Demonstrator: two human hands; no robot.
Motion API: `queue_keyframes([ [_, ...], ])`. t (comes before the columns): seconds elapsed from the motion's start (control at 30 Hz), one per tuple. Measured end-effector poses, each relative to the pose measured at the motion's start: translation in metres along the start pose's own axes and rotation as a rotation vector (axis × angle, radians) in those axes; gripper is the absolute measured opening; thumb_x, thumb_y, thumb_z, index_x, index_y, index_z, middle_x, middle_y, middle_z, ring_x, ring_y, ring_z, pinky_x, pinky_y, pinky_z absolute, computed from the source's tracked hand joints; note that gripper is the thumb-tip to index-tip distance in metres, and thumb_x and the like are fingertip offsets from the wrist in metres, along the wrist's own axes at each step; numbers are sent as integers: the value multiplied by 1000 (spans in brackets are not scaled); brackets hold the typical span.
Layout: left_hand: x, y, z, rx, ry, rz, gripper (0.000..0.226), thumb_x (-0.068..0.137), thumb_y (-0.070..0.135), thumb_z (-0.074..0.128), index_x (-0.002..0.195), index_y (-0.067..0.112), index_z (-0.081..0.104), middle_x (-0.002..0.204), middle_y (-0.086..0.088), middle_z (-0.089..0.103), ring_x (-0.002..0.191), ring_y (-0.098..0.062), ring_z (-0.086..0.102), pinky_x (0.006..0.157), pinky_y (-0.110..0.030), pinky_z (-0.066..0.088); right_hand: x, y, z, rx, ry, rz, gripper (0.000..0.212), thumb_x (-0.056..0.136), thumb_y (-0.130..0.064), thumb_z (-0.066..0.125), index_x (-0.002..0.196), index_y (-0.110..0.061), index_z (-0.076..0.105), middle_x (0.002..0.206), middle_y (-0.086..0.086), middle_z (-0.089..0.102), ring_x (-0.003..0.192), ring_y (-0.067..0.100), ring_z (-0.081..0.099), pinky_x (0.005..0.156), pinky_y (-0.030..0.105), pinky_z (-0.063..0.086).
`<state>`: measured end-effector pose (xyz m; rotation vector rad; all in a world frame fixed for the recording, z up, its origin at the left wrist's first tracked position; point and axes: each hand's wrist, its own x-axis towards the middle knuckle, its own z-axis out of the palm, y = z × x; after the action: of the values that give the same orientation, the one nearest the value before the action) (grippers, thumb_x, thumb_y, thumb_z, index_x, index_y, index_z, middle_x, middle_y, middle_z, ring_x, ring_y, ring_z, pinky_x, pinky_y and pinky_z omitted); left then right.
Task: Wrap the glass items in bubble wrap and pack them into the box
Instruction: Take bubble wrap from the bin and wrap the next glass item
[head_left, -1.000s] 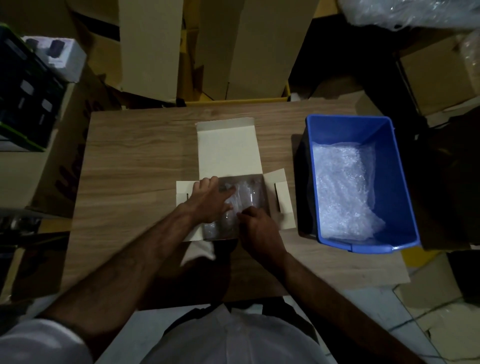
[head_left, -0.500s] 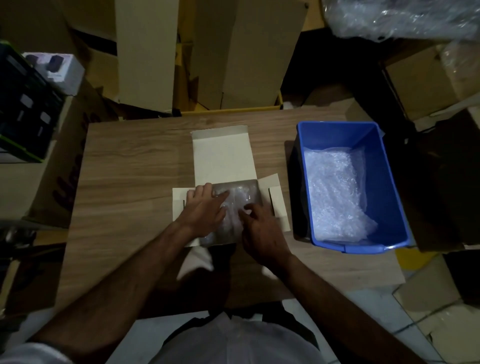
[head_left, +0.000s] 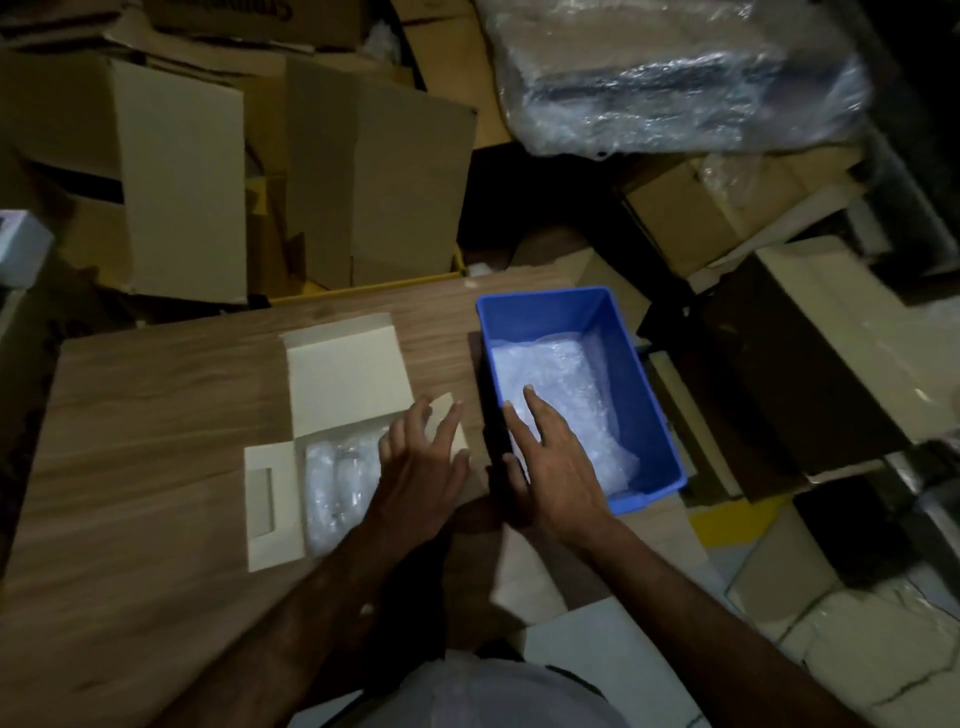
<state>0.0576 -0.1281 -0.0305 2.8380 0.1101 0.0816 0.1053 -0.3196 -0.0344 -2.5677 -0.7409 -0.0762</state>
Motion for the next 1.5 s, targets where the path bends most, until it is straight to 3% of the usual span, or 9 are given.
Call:
queue_keyframes([
  [0.2, 26, 56, 24, -30, 80, 123, 59, 94, 38, 49, 147, 10, 51, 152, -31, 40, 130, -46, 48, 101, -50, 43, -13, 62, -20, -58, -104, 98, 65, 96, -33, 56, 155, -12, 38, 161, 24, 30, 142, 41, 40, 111, 47, 41],
  [0.37, 46, 72, 44, -4, 9, 98, 64, 88, 35, 49, 144, 4, 53, 151, -36, 38, 128, -51, 52, 98, -55, 49, -2, 104, -35, -140, -534, 323, 93, 91, -41, 68, 162, -28, 9, 168, 15, 4, 151, 37, 20, 114, 46, 37],
  [0.6, 53, 75, 60, -22, -37, 12, 76, 77, 12, 62, 151, 10, 44, 159, -33, 25, 143, -47, 37, 108, -57, 42, 27, 126, -15, -412, -840, 153, 100, 90, -17, 70, 161, -30, 1, 165, 25, 1, 136, 45, 44, 102, 49, 46],
  [0.77, 51, 71, 62, -69, -28, 42, 78, 84, 9, 66, 155, 11, 35, 162, -33, 13, 148, -47, 24, 112, -57, 33, 30, 134, -9, -316, -738, 38, 66, 101, -17, 51, 160, -22, 21, 151, 21, 31, 121, 37, 52, 93, 46, 49],
  [0.9, 52, 71, 63, -82, -37, 37, 76, 84, 11, 59, 156, 12, 34, 163, -32, 11, 150, -45, 19, 113, -58, 34, 30, 133, -12, -314, -625, 7, 47, 105, -25, 41, 152, -26, 40, 156, 16, 32, 128, 34, 46, 95, 45, 51],
  [1.1, 52, 74, 60, -99, -33, 25, 78, 84, 7, 62, 156, 15, 33, 164, -30, 9, 151, -44, 19, 114, -57, 33, 30, 131, -28, -299, -537, 41, 56, 101, -30, 48, 155, -27, 35, 165, 18, 21, 141, 39, 36, 109, 45, 39],
  [1.23, 52, 73, 55, -104, -51, 41, 81, 86, 13, 63, 159, 17, 27, 166, -26, 6, 153, -41, 14, 117, -54, 28, 21, 131, -38, -295, -279, 18, 48, 93, -26, 60, 140, -22, 58, 148, 23, 51, 123, 44, 56, 97, 49, 48],
  [1.3, 50, 71, 48, -117, -69, 67, 83, 87, 21, 63, 160, 17, 23, 167, -22, 3, 153, -39, 13, 119, -51, 24, 16, 130, -44, -254, -184, 25, 44, 94, -30, 54, 136, -22, 63, 142, 21, 57, 122, 42, 57, 97, 50, 50],
  [1.5, 40, 65, 35, -181, -177, 146, 113, 74, 54, 69, 161, 35, -1, 169, -5, -11, 155, -32, 3, 123, -54, 18, 12, 109, -63, -197, 13, 54, 49, 100, -40, 37, 143, -29, 57, 151, 11, 50, 141, 34, 39, 120, 58, 21],
])
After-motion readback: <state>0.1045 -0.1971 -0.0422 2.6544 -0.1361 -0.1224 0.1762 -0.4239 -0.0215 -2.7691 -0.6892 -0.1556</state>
